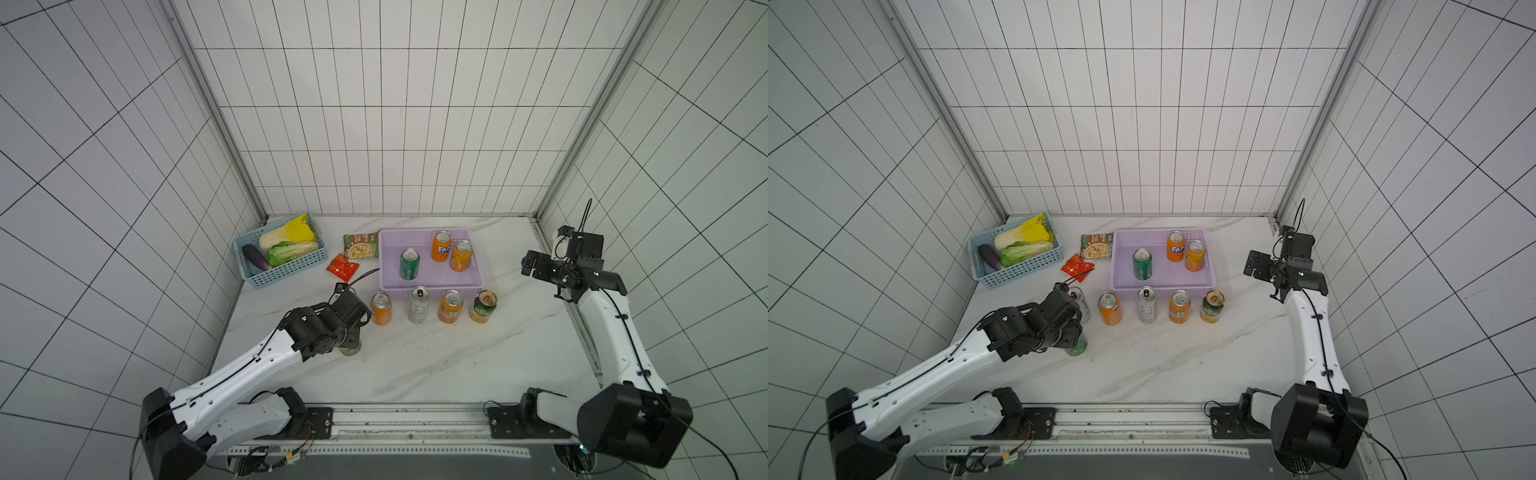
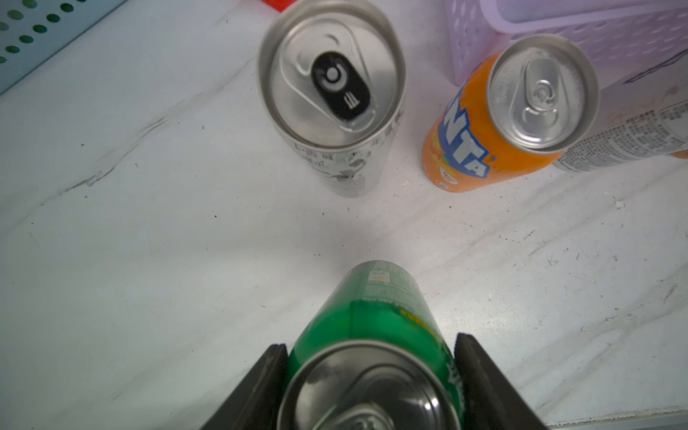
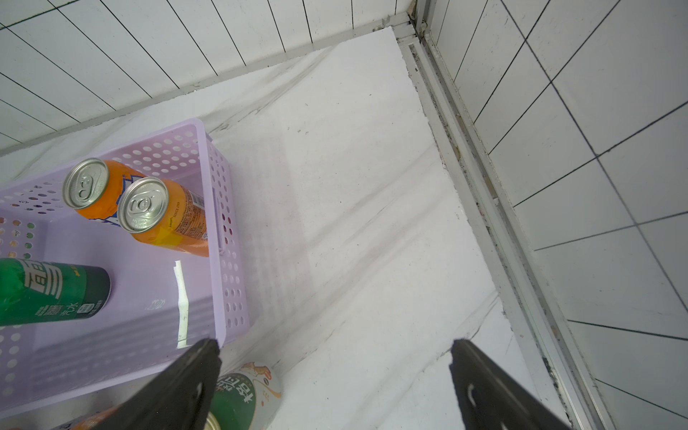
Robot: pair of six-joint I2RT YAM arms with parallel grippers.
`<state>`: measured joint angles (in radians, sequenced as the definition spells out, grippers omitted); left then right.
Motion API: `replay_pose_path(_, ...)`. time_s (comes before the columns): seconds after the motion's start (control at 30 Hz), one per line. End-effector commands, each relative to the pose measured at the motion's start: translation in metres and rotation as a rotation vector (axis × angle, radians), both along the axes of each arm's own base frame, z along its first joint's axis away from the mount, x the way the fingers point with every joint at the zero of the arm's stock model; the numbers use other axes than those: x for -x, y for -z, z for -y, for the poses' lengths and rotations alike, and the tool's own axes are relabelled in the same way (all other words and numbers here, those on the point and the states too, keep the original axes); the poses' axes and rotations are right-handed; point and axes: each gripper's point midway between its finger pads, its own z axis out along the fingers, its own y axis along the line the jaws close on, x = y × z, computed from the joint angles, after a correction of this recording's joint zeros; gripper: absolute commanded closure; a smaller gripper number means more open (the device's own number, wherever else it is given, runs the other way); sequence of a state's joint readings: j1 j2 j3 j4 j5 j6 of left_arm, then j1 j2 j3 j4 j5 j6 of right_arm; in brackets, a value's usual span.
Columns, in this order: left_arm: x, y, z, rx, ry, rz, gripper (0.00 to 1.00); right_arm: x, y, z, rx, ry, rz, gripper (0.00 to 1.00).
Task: Take out the drinks from the basket
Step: Place the drink at the center of the board.
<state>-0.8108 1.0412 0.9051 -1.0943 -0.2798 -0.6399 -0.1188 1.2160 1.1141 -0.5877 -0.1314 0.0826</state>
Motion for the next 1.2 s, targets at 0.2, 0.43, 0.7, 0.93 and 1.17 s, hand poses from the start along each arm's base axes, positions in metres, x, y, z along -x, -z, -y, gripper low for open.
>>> replay_pose_path(0.2,-0.013,0.008,0.027,0.084,0.001,0.030,0.41,0.002,0.015,0.006,-0.010,0.020,-0.033,0.00)
replay_pose_path(0.43,-0.014,0.021,0.039,0.069,0.024,0.018,0.40,0.002,0.015,0.006,-0.011,0.021,-0.032,0.00)
replay_pose_path(0.7,-0.013,0.036,0.048,0.063,0.052,-0.007,0.37,0.002,0.015,0.006,-0.012,0.023,-0.033,0.00)
replay_pose_path(0.93,-0.014,0.035,0.047,0.054,0.059,-0.001,0.31,0.002,0.015,0.006,-0.010,0.025,-0.033,0.00)
replay_pose_path(1.17,-0.015,0.022,0.048,0.060,0.070,0.014,0.26,0.002,0.014,0.005,-0.015,0.020,-0.030,0.00)
